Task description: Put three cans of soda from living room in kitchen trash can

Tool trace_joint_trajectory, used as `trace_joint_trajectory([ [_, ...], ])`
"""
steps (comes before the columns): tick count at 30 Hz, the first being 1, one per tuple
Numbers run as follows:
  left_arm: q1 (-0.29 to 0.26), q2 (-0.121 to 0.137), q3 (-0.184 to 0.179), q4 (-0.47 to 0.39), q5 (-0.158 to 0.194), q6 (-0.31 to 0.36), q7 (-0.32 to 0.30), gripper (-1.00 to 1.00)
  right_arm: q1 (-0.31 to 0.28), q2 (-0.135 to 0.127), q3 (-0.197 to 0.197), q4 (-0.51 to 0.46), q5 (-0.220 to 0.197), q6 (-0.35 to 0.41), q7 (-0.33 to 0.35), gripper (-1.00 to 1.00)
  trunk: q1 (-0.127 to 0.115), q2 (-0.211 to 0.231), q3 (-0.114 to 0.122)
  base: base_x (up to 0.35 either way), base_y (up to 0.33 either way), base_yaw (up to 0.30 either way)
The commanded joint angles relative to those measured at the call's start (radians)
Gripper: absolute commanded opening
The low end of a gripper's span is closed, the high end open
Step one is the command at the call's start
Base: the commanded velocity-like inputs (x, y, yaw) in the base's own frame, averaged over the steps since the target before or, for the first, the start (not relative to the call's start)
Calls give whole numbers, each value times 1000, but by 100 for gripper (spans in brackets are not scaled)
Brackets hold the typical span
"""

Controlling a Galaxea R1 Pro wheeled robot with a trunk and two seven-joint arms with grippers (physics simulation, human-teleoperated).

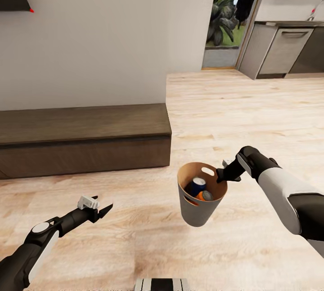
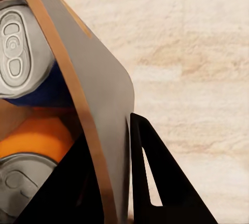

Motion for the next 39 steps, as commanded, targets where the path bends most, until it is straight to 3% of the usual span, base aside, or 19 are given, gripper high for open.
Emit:
trace_joint_trajectory([
  [1,0,0,0,0,0,0,0,100,-1,0,-7,0,-25,6,7,-100,0,0,-4,0,0,0],
  [8,0,0,-1,1,0,0,0,100,-1,-2,-6,-13,-24,6,6,-100,3,-2,-31,0,0,0],
  [19,0,0,-1,1,1,0,0,100,-1,-32,-4,-87,-24,6,6,-100,3,-2,-31,0,0,0],
  [30,0,0,-1,2,0,0,0,100,-1,-36,-5,-100,-24,6,3,-100,3,-2,-29,0,0,0],
  [39,0,0,-3,26,0,0,0,100,0,-37,-6,-121,-25,6,3,-100,7,-4,-51,0,0,0],
])
